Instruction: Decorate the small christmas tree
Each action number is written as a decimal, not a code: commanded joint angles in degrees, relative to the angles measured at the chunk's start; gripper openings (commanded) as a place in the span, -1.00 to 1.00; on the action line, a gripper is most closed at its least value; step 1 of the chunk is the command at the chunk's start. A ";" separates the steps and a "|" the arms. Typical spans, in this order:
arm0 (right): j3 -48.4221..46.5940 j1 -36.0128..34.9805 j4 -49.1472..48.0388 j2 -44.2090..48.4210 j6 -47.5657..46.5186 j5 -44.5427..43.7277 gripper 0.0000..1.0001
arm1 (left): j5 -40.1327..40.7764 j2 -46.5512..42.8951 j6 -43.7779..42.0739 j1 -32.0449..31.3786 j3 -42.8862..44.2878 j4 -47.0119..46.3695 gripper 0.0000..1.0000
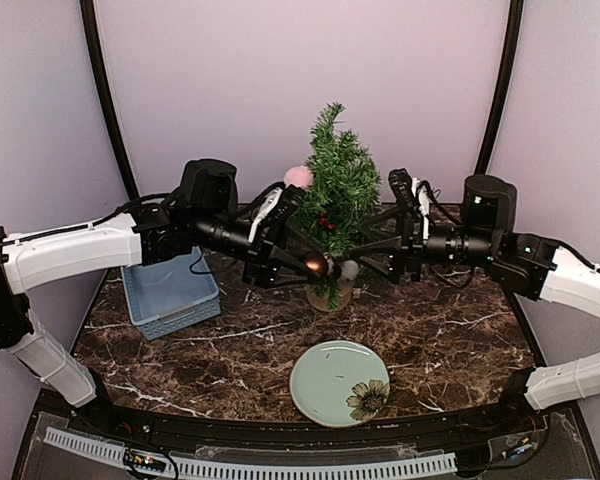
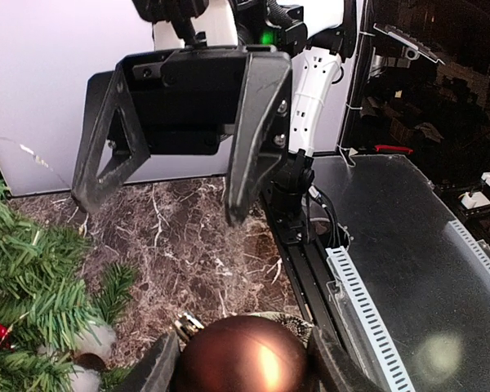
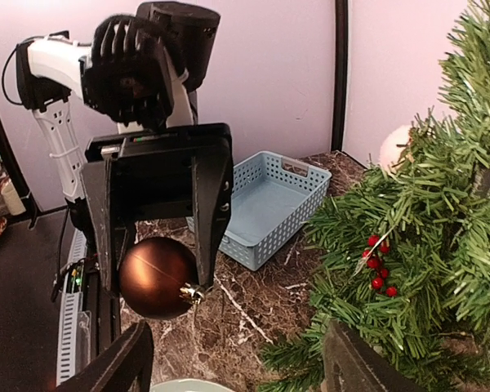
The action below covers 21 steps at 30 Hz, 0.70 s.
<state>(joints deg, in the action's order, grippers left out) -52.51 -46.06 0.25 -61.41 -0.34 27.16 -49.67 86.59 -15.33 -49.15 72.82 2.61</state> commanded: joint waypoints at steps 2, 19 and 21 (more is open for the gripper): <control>2.06 0.59 -1.83 3.79 1.93 -6.02 0.54 | 0.86 0.11 2.04 -0.34 -3.94 -2.41 -0.45; 7.57 1.83 -0.58 11.78 4.91 -14.18 0.77 | 4.80 0.24 5.96 -0.28 -14.17 -9.93 -0.47; 8.32 2.00 -0.43 12.75 5.30 -16.06 0.72 | 5.42 1.11 6.54 -0.20 -14.27 -10.47 -0.48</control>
<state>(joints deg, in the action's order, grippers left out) -45.50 -44.64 0.67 -50.94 3.60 15.38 -45.69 86.72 -10.28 -49.15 59.40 -3.77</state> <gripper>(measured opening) 0.877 0.504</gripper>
